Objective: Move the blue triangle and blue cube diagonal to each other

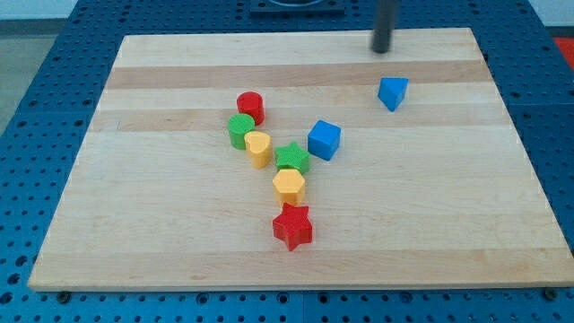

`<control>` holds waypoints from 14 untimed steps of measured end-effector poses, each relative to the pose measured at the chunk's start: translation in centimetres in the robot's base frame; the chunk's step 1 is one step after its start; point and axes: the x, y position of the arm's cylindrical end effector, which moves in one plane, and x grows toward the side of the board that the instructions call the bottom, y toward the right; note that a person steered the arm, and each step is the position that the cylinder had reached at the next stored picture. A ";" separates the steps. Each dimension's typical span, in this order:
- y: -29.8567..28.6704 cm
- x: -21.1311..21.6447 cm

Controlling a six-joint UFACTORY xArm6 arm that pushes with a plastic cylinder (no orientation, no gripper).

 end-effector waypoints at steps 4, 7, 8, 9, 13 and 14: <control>4.3 5.3; -3.8 8.6; -4.0 9.3; 0.4 8.0; 0.1 13.9; -3.8 13.4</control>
